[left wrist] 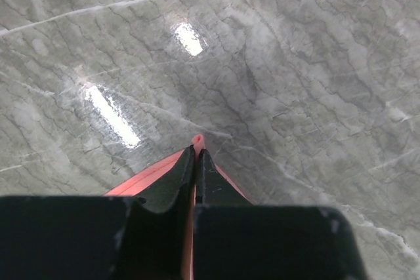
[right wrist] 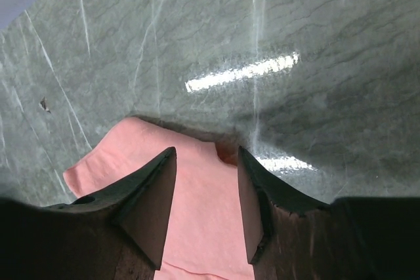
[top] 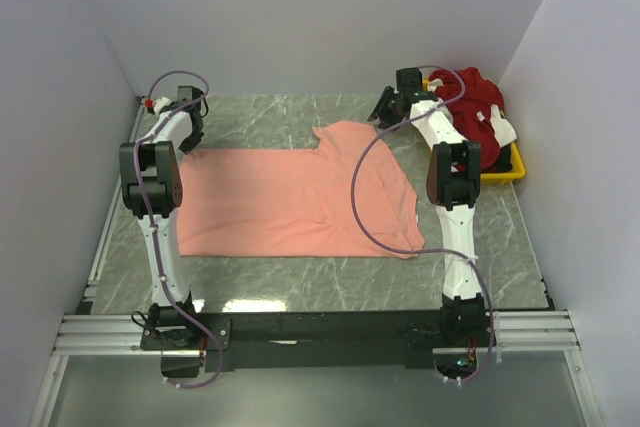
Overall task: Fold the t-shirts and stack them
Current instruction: Fold the tshirt
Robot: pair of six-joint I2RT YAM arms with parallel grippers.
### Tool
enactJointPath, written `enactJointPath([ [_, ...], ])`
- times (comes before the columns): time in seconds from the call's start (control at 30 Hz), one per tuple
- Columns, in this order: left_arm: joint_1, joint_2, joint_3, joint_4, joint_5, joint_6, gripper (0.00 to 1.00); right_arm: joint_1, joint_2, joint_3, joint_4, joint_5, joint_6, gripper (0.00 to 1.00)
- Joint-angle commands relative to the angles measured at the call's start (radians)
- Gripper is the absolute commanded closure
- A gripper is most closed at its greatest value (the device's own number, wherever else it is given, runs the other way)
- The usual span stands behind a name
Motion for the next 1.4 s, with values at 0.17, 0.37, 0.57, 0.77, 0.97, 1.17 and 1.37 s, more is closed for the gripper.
enactJointPath([
  [0.17,0.0,-0.042,-0.033,0.016,0.063,0.018,0.99,0.01,0.032,0.019,0.015,-0.008,0.02,0.52],
  [0.37,-0.001,-0.049,-0.043,0.021,0.067,0.021,0.99,0.027,0.057,0.031,0.012,0.003,0.016,0.53],
  [0.57,0.0,-0.058,-0.052,0.032,0.07,0.024,0.99,0.033,0.052,0.006,0.035,0.007,0.028,0.62],
  [0.77,0.0,-0.067,-0.043,0.03,0.073,0.034,0.99,0.034,-0.001,-0.038,0.068,0.035,0.022,0.85],
  [0.97,0.0,-0.093,-0.04,0.043,0.073,0.047,0.99,0.031,-0.083,-0.081,0.1,0.065,-0.01,1.0],
  [1.17,0.0,-0.104,-0.018,0.036,0.076,0.057,0.99,0.024,-0.168,-0.136,0.133,0.092,-0.049,1.0],
  [1.37,0.003,-0.115,-0.01,0.026,0.076,0.055,0.99,0.014,-0.227,-0.19,0.152,0.092,-0.078,1.0],
])
